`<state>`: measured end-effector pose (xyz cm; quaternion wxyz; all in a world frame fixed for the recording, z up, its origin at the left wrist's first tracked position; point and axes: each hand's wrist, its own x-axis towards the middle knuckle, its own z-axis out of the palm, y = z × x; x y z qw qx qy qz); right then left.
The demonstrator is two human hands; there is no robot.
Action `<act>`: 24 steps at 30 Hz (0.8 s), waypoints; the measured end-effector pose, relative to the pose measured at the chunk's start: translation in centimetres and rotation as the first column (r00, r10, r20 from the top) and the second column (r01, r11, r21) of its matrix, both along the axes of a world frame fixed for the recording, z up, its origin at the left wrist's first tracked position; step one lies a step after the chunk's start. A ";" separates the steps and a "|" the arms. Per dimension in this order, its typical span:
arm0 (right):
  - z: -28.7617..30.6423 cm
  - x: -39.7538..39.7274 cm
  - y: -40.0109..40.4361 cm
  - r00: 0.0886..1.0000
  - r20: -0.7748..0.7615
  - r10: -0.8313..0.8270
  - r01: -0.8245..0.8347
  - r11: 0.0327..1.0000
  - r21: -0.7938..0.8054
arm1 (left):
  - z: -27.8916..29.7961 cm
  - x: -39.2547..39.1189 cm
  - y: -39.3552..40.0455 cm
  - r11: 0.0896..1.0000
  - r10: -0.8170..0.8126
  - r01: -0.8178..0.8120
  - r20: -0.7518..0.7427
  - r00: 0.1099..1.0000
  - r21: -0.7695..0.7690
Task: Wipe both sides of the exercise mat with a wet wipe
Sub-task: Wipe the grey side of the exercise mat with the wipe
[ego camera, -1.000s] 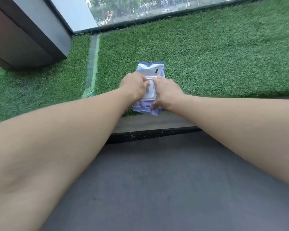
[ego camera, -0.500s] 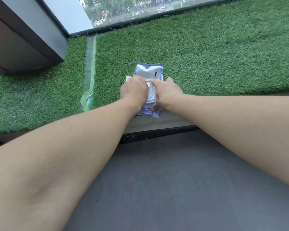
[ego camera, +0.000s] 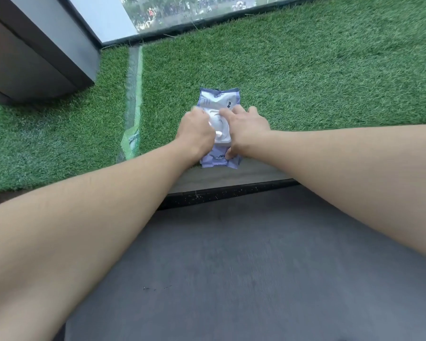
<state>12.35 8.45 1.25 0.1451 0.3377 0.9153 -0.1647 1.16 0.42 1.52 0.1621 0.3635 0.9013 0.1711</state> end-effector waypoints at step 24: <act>9.0 6.5 -7.2 0.639 -0.302 -0.708 -0.123 0.294 -0.948 | 11.8 6.3 -11.2 0.518 -0.109 -0.786 0.937 0.331 0.338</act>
